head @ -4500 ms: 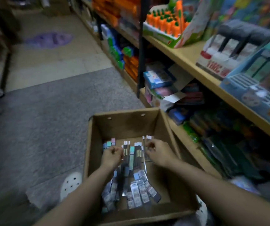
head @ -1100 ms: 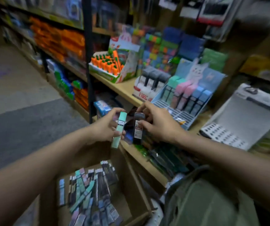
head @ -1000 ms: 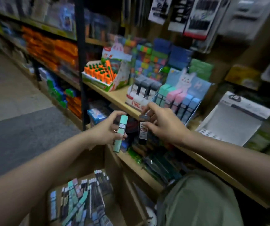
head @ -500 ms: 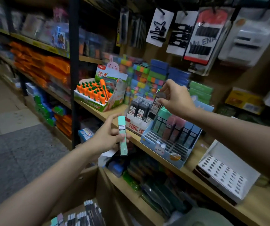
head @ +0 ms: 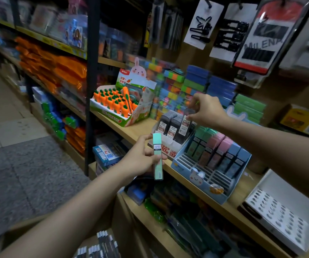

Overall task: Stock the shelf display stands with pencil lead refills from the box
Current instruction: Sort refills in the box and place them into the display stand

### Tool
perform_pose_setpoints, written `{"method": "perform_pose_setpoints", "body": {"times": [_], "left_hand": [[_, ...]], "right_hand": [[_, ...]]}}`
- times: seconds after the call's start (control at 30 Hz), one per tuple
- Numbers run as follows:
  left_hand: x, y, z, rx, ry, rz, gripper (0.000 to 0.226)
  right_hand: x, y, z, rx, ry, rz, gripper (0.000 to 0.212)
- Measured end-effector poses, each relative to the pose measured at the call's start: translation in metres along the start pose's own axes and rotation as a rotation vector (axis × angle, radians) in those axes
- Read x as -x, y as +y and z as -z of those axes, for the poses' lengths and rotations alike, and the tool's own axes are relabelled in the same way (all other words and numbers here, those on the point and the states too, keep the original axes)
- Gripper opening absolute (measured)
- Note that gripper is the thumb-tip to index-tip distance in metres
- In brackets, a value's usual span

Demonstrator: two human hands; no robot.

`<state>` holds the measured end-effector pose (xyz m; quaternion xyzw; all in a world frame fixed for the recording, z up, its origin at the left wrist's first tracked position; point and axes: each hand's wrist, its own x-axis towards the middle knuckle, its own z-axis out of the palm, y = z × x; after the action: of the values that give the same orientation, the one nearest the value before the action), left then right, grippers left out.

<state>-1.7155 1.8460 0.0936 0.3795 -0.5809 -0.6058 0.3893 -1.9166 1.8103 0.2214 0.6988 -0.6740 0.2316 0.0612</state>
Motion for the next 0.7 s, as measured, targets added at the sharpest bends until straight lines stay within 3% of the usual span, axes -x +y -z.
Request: {"method": "perform_pose_setpoints", "body": {"times": [0.13, 0.5, 0.63, 0.7], "left_hand": [[-0.005, 0.0, -0.003, 0.005, -0.007, 0.004, 0.059], [-0.005, -0.009, -0.01, 0.048, -0.025, 0.003, 0.041], [-0.004, -0.011, -0.017, 0.05, -0.027, -0.01, 0.031], [-0.003, -0.01, -0.022, 0.053, -0.027, -0.033, 0.024]], "right_hand": [[0.003, 0.005, 0.001, 0.042, -0.021, -0.003, 0.035], [0.013, 0.022, -0.031, 0.216, -0.04, 0.1, 0.02], [0.019, 0.019, -0.023, 0.33, 0.058, 0.085, 0.022], [0.031, 0.016, -0.013, 0.209, 0.153, 0.106, 0.024]]}}
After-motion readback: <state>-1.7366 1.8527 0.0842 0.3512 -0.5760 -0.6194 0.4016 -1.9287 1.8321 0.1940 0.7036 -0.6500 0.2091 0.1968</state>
